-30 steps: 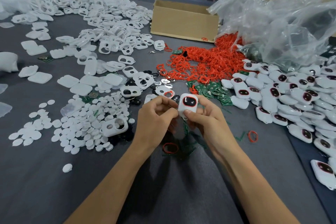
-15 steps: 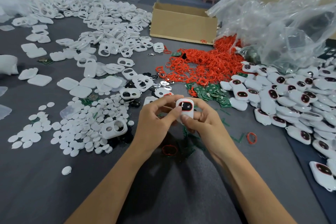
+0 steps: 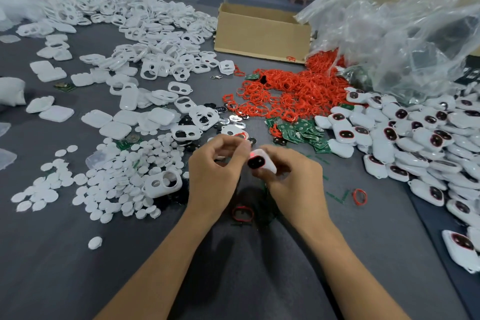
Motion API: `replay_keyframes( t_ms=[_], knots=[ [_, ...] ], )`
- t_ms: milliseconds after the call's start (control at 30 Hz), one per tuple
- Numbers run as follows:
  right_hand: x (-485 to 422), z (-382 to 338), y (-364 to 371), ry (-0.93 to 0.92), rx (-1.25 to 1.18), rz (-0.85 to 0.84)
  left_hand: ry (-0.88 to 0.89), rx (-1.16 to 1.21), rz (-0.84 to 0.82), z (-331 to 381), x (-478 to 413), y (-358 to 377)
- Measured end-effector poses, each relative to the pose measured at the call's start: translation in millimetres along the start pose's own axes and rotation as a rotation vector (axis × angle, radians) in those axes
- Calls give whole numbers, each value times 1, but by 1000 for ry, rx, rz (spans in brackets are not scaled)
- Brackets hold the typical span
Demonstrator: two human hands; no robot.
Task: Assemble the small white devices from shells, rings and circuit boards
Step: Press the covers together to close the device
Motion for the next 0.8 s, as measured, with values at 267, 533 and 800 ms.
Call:
replay_keyframes(
  t_ms=[267,533,800],
  knots=[
    [3,-16,5,-181,132,77,-70,151,113,-3,-3,-13],
    [4,-23,-10,-240,83,309,-84,202,138,-5,-3,-18],
    [6,-7,14,-142,131,11,9,-74,42,0,-2,-7]
  ],
)
Point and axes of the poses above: each hand's wrist, its own x-axis away from the middle knuckle, its own y-axis out of the palm, z = x × y, the point moved 7 cm from there along -x, towards the middle knuckle, and after that the axes turned 14 degrees about -y, right-handed, at the moved point
